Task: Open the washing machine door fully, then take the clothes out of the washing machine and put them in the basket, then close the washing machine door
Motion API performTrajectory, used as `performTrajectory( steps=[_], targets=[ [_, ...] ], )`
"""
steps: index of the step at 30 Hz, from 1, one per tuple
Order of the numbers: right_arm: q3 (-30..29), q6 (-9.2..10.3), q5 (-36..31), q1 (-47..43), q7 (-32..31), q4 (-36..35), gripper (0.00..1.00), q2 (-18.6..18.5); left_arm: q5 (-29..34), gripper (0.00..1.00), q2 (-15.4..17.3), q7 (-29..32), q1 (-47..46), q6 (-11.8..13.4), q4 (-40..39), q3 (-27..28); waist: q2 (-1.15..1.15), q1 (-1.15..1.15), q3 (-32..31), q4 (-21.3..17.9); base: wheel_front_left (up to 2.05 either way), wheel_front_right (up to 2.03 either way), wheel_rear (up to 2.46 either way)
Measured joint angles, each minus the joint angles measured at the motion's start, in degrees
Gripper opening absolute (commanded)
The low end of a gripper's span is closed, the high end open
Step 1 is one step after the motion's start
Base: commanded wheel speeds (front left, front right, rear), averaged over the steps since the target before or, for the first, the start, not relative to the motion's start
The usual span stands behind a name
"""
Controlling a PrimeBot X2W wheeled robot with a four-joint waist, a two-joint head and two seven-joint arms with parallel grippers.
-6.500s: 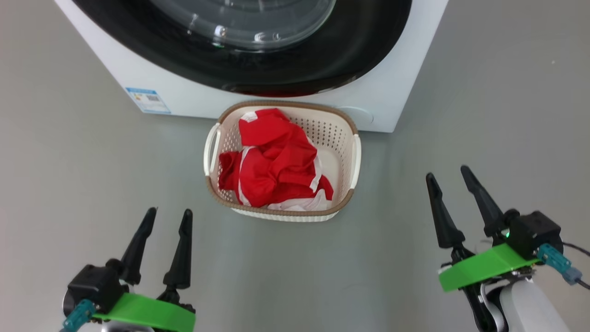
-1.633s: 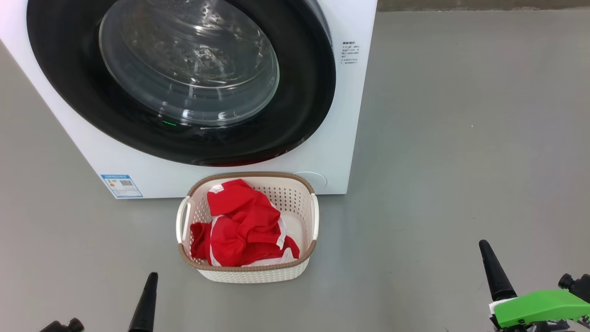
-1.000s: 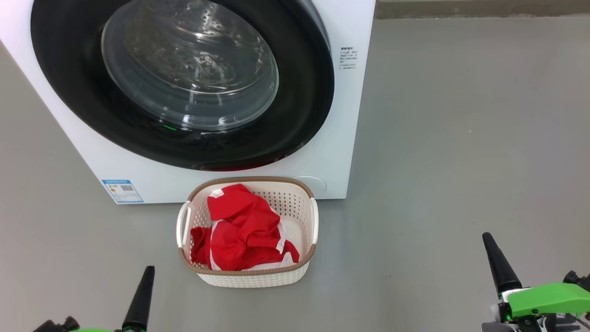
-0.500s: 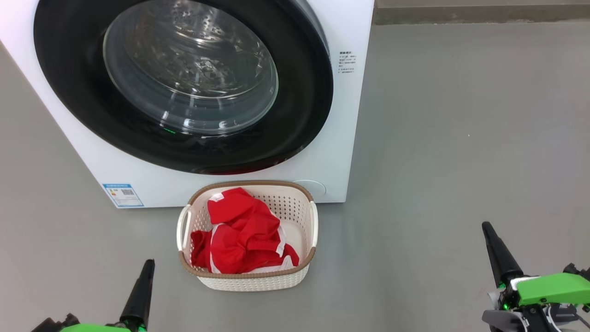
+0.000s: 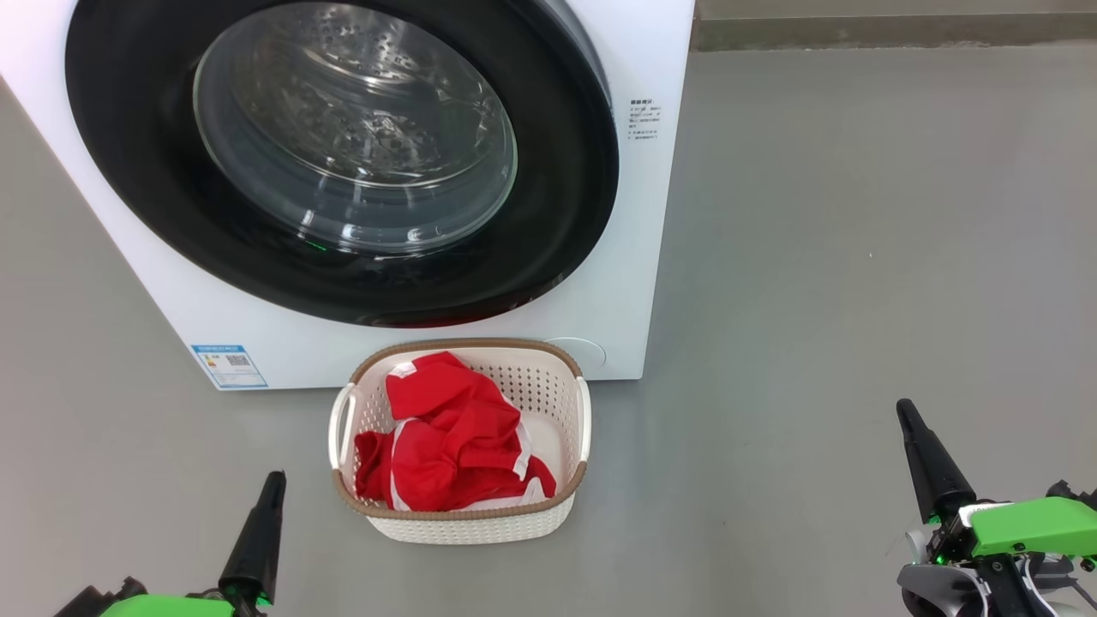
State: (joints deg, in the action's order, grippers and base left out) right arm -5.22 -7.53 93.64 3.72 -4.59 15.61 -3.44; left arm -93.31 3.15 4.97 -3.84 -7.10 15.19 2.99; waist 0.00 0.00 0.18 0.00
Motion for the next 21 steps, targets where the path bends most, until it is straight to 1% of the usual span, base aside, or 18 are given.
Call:
performTrajectory(
  steps=[21],
  targets=[
    [-0.8, 0.0, 0.0, 0.0, -0.4, 0.0, 0.0, 0.0, 0.0, 0.0, -0.1, 0.5, 0.0, 0.0, 0.0, 0.4, 0.0, 0.0, 0.0, 0.0, 0.0, 0.0, 0.0]
  ],
)
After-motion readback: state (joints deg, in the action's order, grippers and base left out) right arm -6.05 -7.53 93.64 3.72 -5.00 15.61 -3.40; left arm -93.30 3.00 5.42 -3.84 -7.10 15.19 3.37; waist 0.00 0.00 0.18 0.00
